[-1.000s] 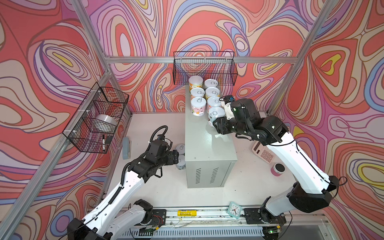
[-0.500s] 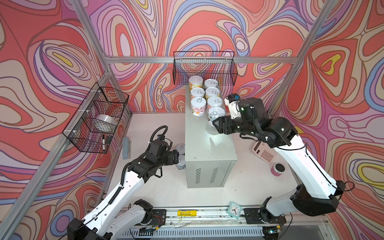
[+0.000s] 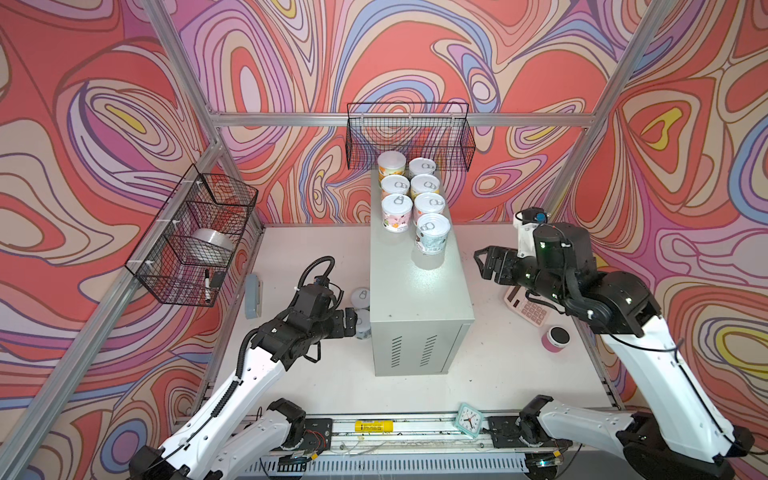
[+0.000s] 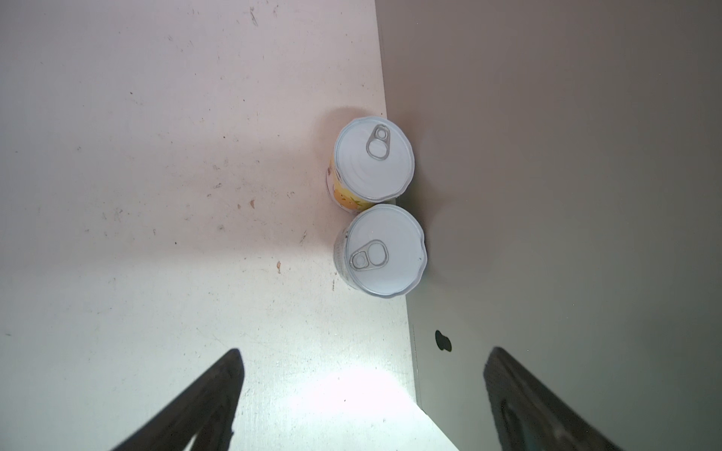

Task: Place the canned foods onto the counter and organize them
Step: 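Withdraw the right gripper back beside the cabinet, then lower the left gripper over the two small white-lidded cans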

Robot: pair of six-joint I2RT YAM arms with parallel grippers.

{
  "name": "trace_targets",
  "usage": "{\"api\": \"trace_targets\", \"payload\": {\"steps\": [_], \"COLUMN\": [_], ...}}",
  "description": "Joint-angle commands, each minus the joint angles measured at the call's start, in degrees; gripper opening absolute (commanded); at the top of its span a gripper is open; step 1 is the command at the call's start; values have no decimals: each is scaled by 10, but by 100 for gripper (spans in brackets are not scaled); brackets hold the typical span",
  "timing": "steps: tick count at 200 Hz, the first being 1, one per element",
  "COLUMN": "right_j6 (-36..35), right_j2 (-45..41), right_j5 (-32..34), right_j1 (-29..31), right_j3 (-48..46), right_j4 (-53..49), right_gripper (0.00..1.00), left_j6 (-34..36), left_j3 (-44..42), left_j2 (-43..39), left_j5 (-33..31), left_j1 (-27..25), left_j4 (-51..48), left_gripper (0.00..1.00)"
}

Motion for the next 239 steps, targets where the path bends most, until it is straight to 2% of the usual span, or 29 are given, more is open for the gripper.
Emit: {"api": "trace_targets", "payload": {"steps": [1,16,31,56,95,136,239], "right_j6": [13,11,13,22,24,30,34], "right_j2": [-35,-32,-14,4,26,36,41], "right_j5": [-98,-148,-164,-186,-192,-190,-188], "right_j1": [-133,-183,-185,-185,-185,-186,-185], "right_j3": [-80,-116,-140,-166,-160,-142,-133], "right_j4": [40,63,81,111,121,118,117], "right_gripper": [92,92,92,92,91,91,89], "left_j6": [-6,-2,5,8,5,0,0], "left_j3": [-4,-5,-2,3,-19,-26,-53], "left_j2": [6,16,38,73,98,146,240], "left_j5": [10,24,42,26,32,6,-42], "left_j1": [0,-2,-9,-31,-38,-59,-64], "left_j4": [-22,-17,-14,-15,30,60,172], "left_gripper": [97,98,98,99,99,97,92]}}
